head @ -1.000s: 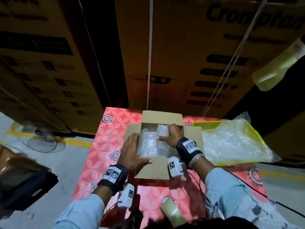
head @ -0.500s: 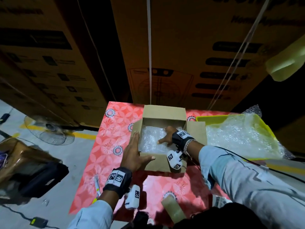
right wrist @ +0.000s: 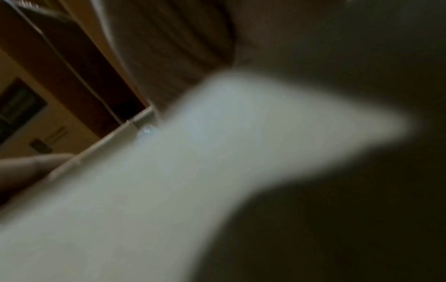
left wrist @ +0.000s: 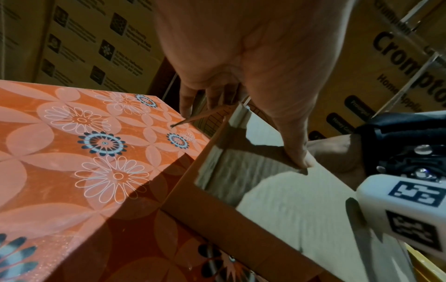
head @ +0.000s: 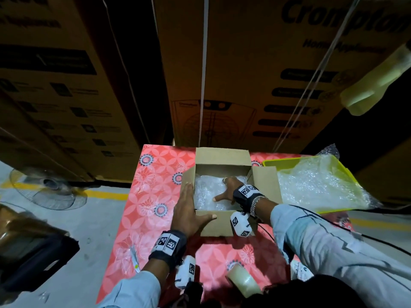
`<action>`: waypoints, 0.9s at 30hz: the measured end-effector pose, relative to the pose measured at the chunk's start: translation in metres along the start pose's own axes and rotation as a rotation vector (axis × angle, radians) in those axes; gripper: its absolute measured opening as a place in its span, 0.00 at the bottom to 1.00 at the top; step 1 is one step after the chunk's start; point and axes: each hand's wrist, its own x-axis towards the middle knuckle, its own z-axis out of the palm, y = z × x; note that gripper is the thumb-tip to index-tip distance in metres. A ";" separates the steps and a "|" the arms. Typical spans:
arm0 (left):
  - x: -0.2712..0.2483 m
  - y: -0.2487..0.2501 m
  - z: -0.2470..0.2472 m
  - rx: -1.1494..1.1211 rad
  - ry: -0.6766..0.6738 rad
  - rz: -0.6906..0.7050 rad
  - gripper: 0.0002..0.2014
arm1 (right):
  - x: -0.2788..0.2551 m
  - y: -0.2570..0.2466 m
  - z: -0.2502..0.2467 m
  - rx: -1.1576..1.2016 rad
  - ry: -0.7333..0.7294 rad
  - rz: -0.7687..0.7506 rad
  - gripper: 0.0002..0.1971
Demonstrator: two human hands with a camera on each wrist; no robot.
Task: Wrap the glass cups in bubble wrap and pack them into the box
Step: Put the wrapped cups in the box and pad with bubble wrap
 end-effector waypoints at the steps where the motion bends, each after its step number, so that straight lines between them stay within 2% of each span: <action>1: 0.000 -0.001 -0.002 0.004 -0.004 0.010 0.66 | -0.006 -0.002 -0.005 0.017 0.005 0.005 0.53; 6: 0.003 -0.008 -0.011 0.105 -0.013 0.085 0.63 | -0.029 0.002 -0.027 0.163 0.060 0.011 0.33; 9: 0.002 -0.004 -0.018 0.121 0.017 0.132 0.60 | -0.058 0.005 -0.038 0.296 0.113 -0.044 0.19; 11: 0.000 0.004 -0.024 0.076 0.036 0.182 0.57 | -0.086 0.009 -0.040 0.439 0.185 -0.071 0.13; 16: -0.009 0.037 -0.026 -0.039 0.041 0.305 0.44 | -0.151 0.032 -0.023 0.730 0.298 -0.016 0.10; 18: -0.014 0.050 -0.016 -0.033 -0.006 0.328 0.43 | -0.171 0.046 -0.014 0.796 0.314 0.021 0.10; 23: -0.021 0.082 0.021 -0.036 -0.124 0.436 0.41 | -0.191 0.098 -0.013 0.803 0.445 0.036 0.06; 27: -0.019 0.114 0.049 -0.011 -0.200 0.452 0.40 | -0.188 0.153 -0.031 0.786 0.496 0.028 0.05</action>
